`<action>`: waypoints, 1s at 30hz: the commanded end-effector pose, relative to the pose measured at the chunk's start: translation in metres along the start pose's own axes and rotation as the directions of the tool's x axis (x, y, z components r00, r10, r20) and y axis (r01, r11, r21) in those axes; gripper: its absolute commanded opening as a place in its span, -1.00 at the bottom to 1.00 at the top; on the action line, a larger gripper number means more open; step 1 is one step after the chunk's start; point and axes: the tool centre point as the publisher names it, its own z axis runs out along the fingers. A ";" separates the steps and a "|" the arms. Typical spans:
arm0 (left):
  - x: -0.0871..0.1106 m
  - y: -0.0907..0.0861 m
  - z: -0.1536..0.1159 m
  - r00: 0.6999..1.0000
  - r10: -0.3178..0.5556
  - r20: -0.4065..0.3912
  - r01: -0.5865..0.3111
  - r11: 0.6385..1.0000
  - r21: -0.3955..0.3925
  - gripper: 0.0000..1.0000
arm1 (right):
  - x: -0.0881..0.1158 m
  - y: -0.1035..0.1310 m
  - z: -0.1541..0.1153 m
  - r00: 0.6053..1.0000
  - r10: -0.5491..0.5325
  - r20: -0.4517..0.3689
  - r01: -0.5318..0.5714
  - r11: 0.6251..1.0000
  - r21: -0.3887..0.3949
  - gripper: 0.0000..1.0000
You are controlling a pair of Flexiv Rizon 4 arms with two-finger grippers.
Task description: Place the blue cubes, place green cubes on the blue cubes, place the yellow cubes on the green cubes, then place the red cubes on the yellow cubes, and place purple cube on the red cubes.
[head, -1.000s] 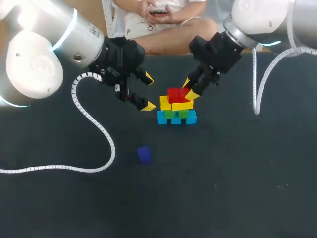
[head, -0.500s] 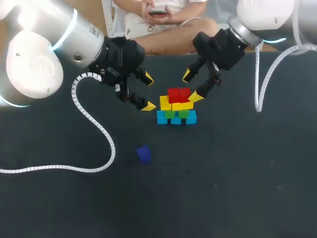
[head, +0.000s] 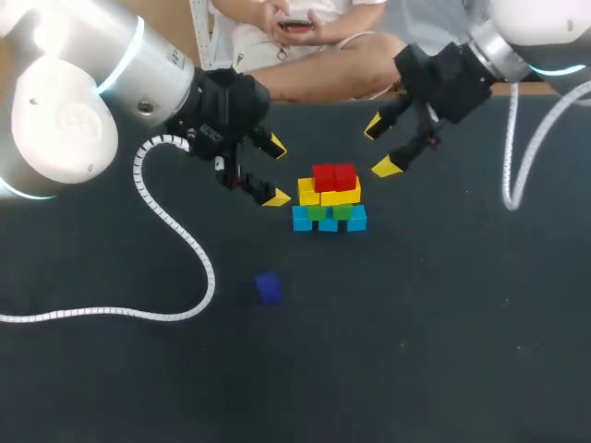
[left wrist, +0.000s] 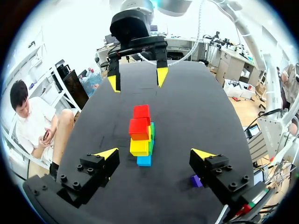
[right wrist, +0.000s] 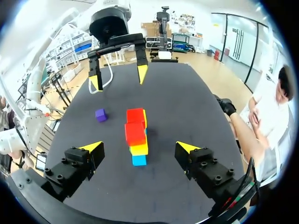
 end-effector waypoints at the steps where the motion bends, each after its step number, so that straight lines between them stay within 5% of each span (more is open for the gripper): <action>1: 0.001 0.001 0.000 1.000 0.003 0.003 -0.003 1.000 0.002 1.00 | 0.010 0.010 -0.012 1.000 0.005 0.016 -0.006 0.999 0.033 1.00; 30: 0.001 0.001 0.000 1.000 0.003 0.003 -0.003 1.000 0.002 1.00 | 0.024 0.020 -0.039 0.990 0.102 0.096 -0.106 0.994 0.029 1.00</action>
